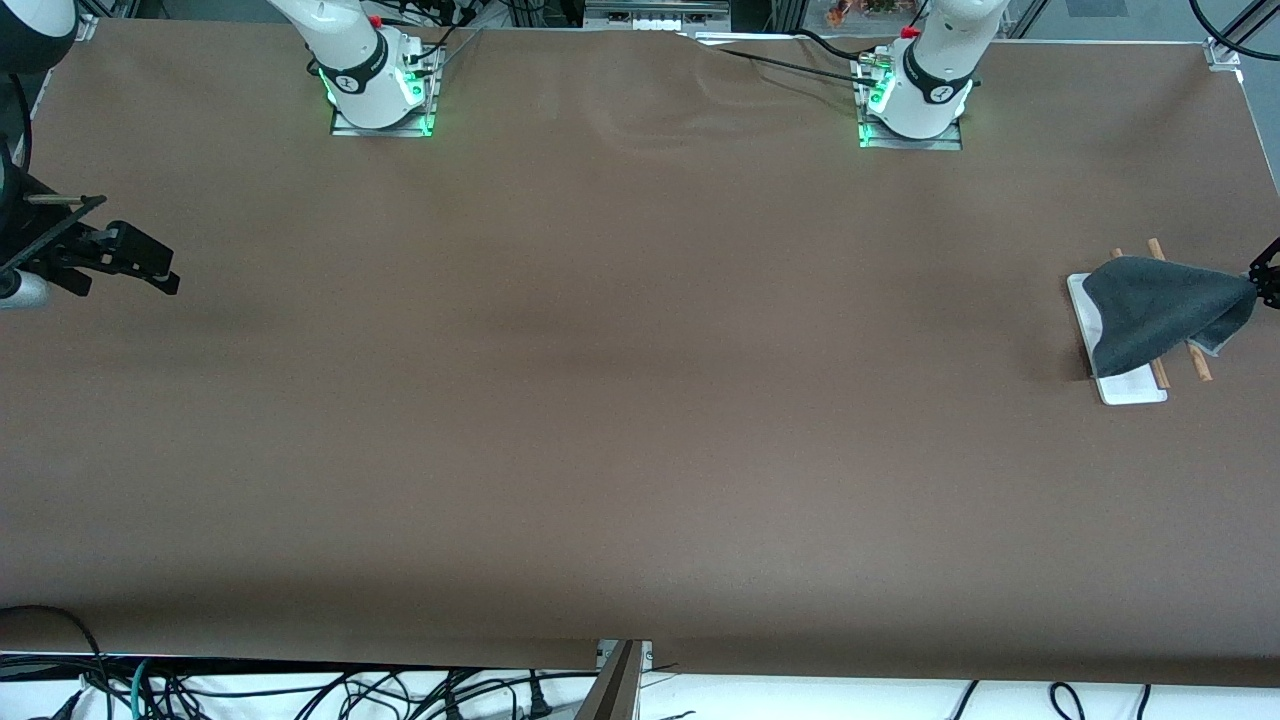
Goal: Pass towel and hang on rack
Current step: 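Drape the towel over the wooden dowels with the left gripper, then open the left gripper and lower the towel onto the dowels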
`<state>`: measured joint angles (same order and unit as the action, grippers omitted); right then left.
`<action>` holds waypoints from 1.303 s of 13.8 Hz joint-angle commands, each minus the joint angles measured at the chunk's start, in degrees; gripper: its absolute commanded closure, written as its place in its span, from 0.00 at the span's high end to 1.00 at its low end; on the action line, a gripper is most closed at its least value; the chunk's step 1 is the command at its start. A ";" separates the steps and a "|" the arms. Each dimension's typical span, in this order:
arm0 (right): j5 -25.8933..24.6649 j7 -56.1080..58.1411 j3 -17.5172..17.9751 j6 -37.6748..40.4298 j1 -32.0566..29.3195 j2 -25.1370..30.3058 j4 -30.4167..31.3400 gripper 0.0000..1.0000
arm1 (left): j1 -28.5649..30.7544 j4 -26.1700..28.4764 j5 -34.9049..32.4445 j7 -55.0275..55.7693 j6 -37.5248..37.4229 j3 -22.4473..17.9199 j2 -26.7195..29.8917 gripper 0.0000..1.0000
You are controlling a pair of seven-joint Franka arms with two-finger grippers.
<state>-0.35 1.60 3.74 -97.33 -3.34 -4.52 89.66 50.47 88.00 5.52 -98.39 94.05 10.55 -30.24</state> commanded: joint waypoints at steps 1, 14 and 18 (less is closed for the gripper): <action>-1.14 -0.54 0.48 0.30 0.79 -0.75 -1.68 1.00 | 1.56 -3.79 -1.56 -3.54 0.61 0.52 -3.85 0.00; -1.84 -0.54 0.04 0.03 0.62 -1.72 -1.94 1.00 | 2.62 -8.81 -3.41 -8.12 2.63 -0.27 -9.65 0.85; -1.75 -0.54 0.04 0.03 0.62 -1.72 -1.94 1.00 | 2.10 -11.08 -3.76 -8.57 2.63 -0.09 -9.92 1.00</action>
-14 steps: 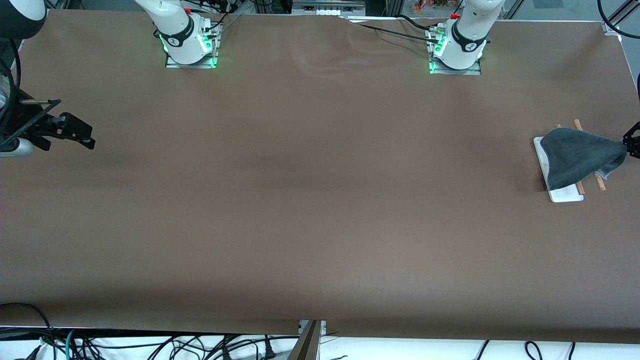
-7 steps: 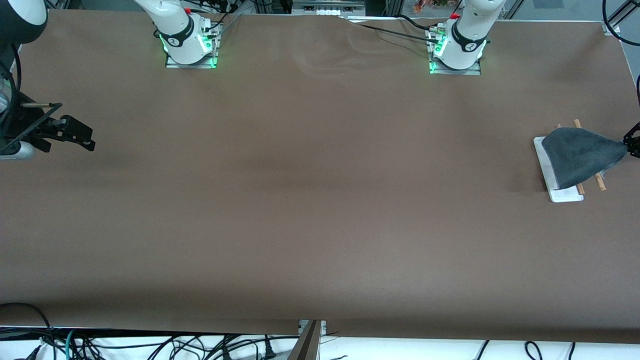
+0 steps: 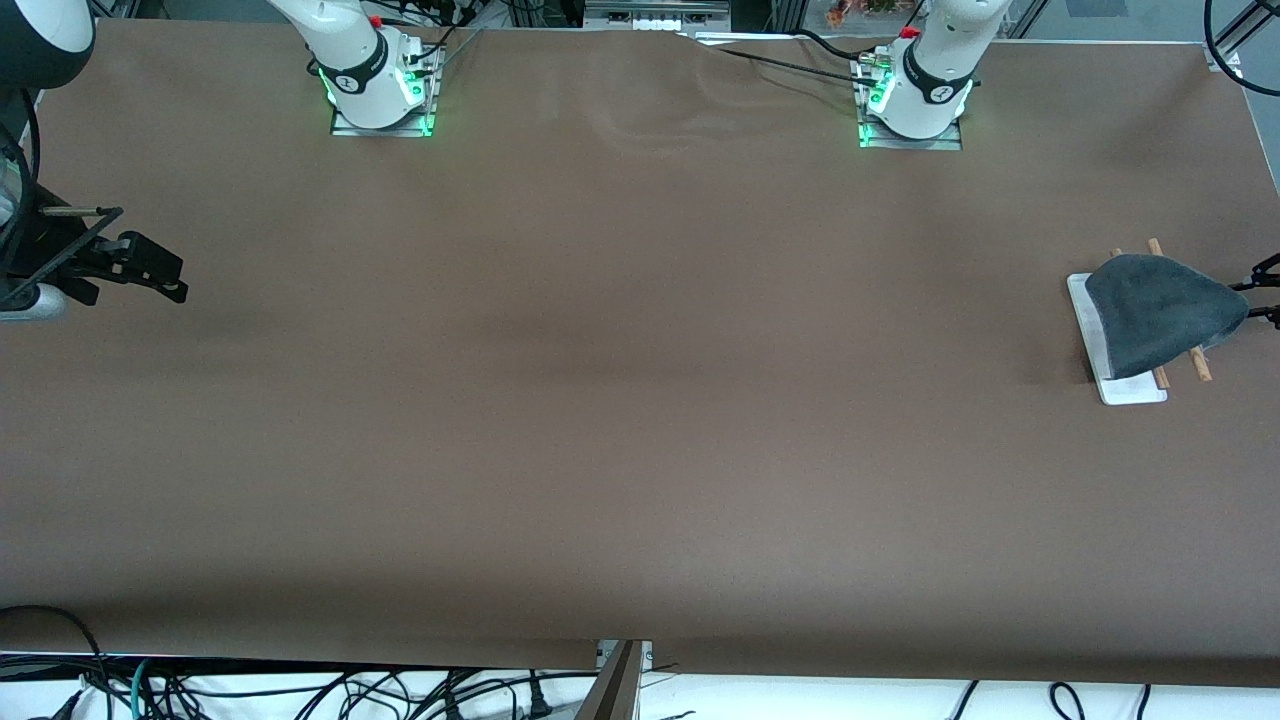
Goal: Pass towel and hang on rack
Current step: 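Open the left gripper and lower the towel onto the dowels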
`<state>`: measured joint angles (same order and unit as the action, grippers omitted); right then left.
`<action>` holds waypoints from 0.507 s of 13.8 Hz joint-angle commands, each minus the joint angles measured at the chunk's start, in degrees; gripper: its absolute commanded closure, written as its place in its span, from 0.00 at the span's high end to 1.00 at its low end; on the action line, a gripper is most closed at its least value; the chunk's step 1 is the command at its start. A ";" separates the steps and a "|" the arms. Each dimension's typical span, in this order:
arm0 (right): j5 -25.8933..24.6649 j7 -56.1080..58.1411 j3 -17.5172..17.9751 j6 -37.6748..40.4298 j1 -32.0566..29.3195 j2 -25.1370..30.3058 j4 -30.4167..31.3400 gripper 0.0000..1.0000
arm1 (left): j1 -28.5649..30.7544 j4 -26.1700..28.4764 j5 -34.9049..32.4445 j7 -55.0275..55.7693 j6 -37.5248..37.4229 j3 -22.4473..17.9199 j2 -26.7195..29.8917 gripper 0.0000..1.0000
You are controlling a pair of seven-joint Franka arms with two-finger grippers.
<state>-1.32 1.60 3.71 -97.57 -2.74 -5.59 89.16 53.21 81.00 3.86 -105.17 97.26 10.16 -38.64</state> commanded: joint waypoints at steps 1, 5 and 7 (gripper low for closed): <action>-0.79 -0.54 0.07 0.28 0.02 -0.65 -1.44 1.00 | -1.43 -5.31 -2.11 -1.79 -0.58 0.30 -1.61 1.00; -0.70 -0.54 0.07 0.28 -0.07 -0.65 -1.44 1.00 | -3.20 -9.18 -2.19 -1.70 -0.67 0.39 -1.62 1.00; -0.79 -0.54 0.07 0.28 -0.07 -0.65 -1.44 1.00 | -3.37 -10.15 -1.84 0.39 -0.85 0.83 -1.26 1.00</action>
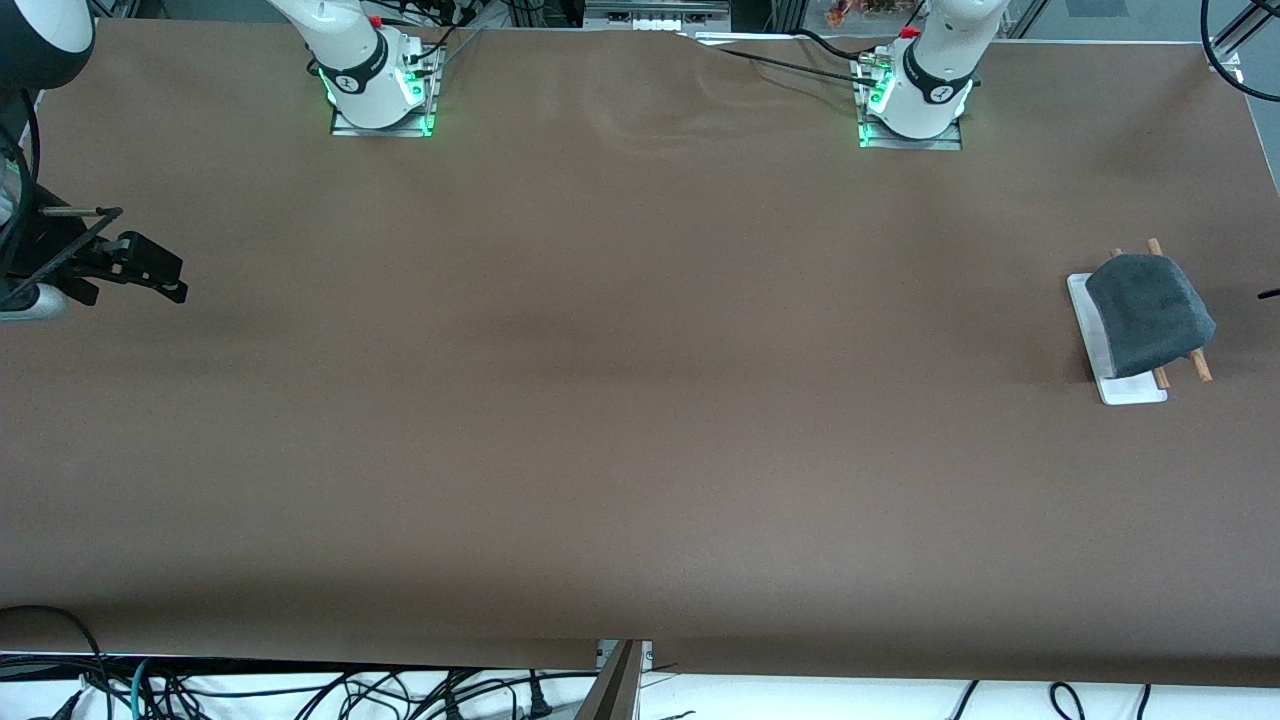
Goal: Pass towel and hang on rack
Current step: 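Open the left gripper and lower the towel onto the dowels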
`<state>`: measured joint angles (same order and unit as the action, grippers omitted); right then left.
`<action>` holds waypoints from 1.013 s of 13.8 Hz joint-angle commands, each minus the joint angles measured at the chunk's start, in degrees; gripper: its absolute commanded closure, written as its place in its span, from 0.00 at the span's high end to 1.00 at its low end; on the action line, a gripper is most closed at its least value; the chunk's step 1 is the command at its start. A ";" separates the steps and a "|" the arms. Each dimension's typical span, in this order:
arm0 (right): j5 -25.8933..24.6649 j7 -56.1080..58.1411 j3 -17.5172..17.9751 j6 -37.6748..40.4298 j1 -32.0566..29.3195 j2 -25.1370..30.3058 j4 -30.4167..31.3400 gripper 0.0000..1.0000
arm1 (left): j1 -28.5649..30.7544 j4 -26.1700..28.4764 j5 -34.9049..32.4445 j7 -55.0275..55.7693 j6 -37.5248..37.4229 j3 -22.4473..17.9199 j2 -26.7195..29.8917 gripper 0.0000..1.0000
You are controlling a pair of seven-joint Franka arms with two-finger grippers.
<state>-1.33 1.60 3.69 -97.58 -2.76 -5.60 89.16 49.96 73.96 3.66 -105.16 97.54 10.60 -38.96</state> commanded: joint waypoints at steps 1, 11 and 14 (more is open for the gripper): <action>-0.69 -0.54 0.00 0.28 -0.06 -0.64 -1.44 1.00 | -1.26 -3.82 -1.56 3.01 -1.47 0.30 -0.77 1.00; -0.69 -0.54 0.00 0.28 -0.14 -0.64 -1.44 1.00 | -14.78 -3.91 -3.31 34.39 -7.97 1.35 7.93 1.00; -0.61 -0.63 0.00 0.28 -0.06 -0.64 -1.44 1.00 | -22.15 -1.56 -4.63 42.90 -8.94 -0.13 12.30 1.00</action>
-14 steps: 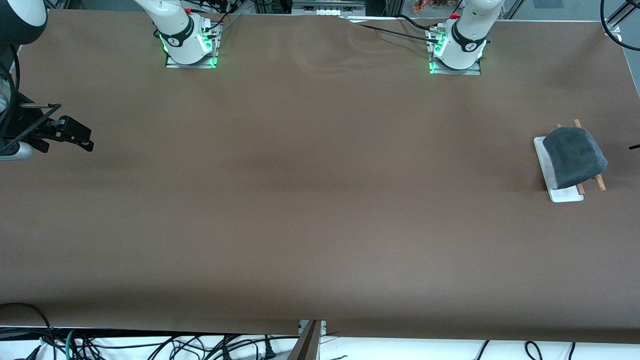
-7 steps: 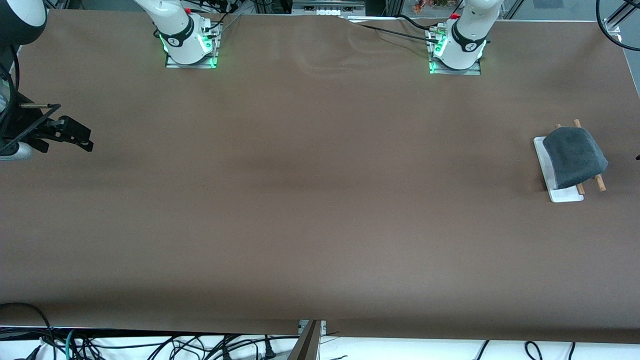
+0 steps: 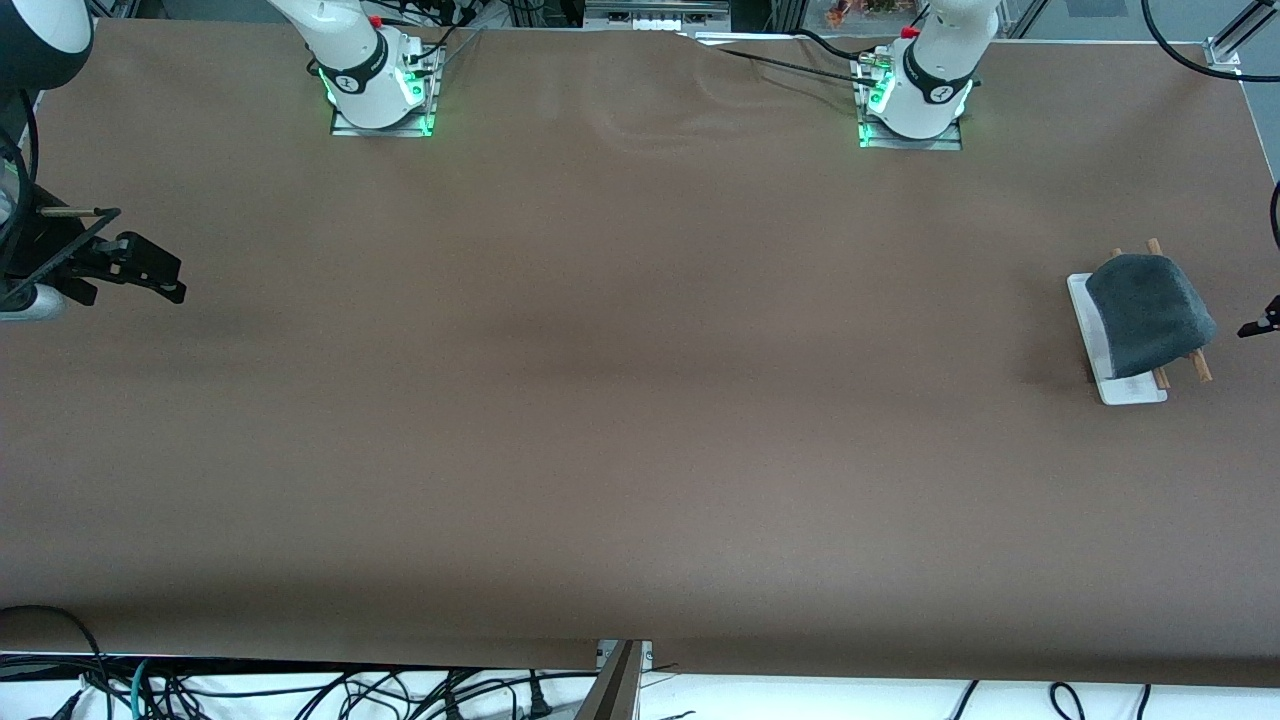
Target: Pass towel and hang on rack
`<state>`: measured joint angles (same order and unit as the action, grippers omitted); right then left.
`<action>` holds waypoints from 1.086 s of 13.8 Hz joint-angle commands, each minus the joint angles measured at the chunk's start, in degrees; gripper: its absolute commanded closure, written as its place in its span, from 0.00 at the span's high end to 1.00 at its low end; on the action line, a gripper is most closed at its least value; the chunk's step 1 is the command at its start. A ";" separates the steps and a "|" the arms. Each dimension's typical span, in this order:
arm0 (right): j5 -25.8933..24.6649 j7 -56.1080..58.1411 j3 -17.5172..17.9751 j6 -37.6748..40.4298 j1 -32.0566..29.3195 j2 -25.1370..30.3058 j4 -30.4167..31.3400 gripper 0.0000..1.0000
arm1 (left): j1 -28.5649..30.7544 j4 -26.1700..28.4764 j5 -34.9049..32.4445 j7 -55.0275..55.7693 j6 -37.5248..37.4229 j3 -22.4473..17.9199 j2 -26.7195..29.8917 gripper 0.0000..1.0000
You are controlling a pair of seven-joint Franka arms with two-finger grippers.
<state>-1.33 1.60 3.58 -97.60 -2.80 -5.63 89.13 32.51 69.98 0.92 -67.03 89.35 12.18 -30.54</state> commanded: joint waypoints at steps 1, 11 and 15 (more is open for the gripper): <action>-0.60 -0.63 0.11 0.30 -0.02 -0.61 -1.42 1.00 | -7.61 4.27 -1.80 9.94 -0.84 -3.63 5.65 1.00; -0.25 -0.63 0.11 0.30 -0.10 -0.61 -1.42 1.00 | -25.39 29.04 -1.89 52.58 3.98 -8.31 29.63 1.00; -0.25 -0.63 0.11 0.30 -0.10 -0.61 -1.42 1.00 | -27.94 35.05 -1.80 66.22 5.66 -8.23 34.93 1.00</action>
<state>-1.33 1.60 3.57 -97.61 -2.81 -5.65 89.11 6.35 100.48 0.63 -6.16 92.81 4.90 0.69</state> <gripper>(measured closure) 0.000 0.000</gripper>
